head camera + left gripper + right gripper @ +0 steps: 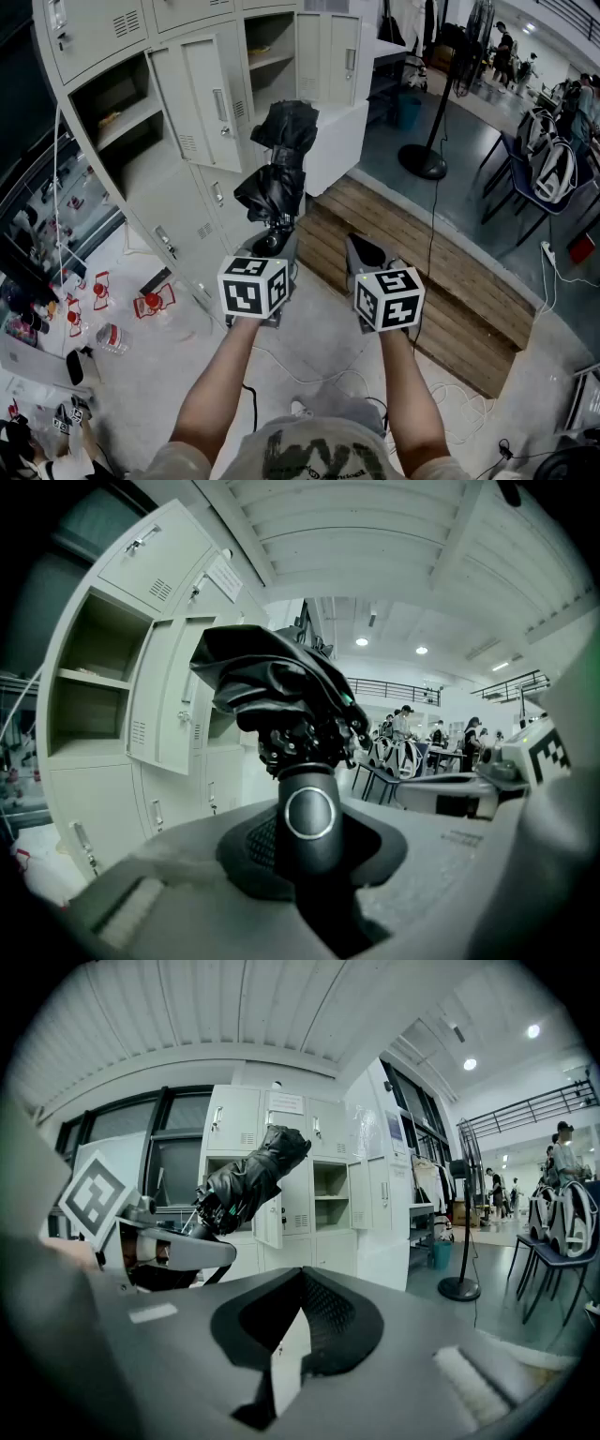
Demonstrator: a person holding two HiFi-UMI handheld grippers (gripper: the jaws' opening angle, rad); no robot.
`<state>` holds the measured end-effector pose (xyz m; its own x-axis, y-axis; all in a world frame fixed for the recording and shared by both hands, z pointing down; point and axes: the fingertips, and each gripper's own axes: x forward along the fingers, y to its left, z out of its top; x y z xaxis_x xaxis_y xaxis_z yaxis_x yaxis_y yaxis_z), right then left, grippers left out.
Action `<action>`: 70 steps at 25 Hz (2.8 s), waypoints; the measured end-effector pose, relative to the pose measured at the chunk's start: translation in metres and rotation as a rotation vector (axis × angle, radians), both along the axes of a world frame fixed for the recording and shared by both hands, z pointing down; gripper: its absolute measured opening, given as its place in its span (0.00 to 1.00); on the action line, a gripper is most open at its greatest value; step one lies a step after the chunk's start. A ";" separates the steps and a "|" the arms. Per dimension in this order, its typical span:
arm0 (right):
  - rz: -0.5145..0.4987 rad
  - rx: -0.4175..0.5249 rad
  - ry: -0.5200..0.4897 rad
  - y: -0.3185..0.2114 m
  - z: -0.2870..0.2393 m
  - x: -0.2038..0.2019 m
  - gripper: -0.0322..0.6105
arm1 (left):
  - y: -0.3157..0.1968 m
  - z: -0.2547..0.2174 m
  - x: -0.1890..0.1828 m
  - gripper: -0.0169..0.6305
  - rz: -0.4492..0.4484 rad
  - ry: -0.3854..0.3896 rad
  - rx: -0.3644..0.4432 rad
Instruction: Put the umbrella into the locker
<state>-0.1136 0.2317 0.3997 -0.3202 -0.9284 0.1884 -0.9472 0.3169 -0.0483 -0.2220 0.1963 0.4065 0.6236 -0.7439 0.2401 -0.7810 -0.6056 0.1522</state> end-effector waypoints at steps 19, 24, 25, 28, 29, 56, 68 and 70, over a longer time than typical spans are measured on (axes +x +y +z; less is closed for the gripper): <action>-0.022 -0.005 -0.027 -0.071 0.010 0.041 0.05 | -0.066 0.006 0.035 0.16 -0.033 -0.022 0.010; -0.084 -0.007 -0.034 -0.119 0.013 0.080 0.05 | -0.109 0.009 0.069 0.16 -0.098 -0.018 0.002; -0.096 -0.007 -0.035 -0.129 0.012 0.089 0.05 | -0.117 0.009 0.077 0.16 -0.112 -0.014 -0.001; -0.129 -0.011 -0.040 -0.156 0.010 0.117 0.05 | -0.140 0.008 0.100 0.16 -0.155 -0.007 -0.014; -0.140 -0.014 -0.040 -0.164 0.010 0.125 0.05 | -0.146 0.008 0.108 0.16 -0.167 -0.009 -0.018; -0.312 -0.018 -0.052 -0.226 0.010 0.188 0.05 | -0.189 0.013 0.166 0.16 -0.345 -0.022 -0.064; -0.342 -0.012 -0.027 -0.310 0.013 0.137 0.05 | -0.276 0.014 0.120 0.16 -0.363 0.002 -0.048; -0.341 -0.015 -0.026 -0.335 0.013 0.124 0.05 | -0.300 0.014 0.107 0.16 -0.362 -0.002 -0.047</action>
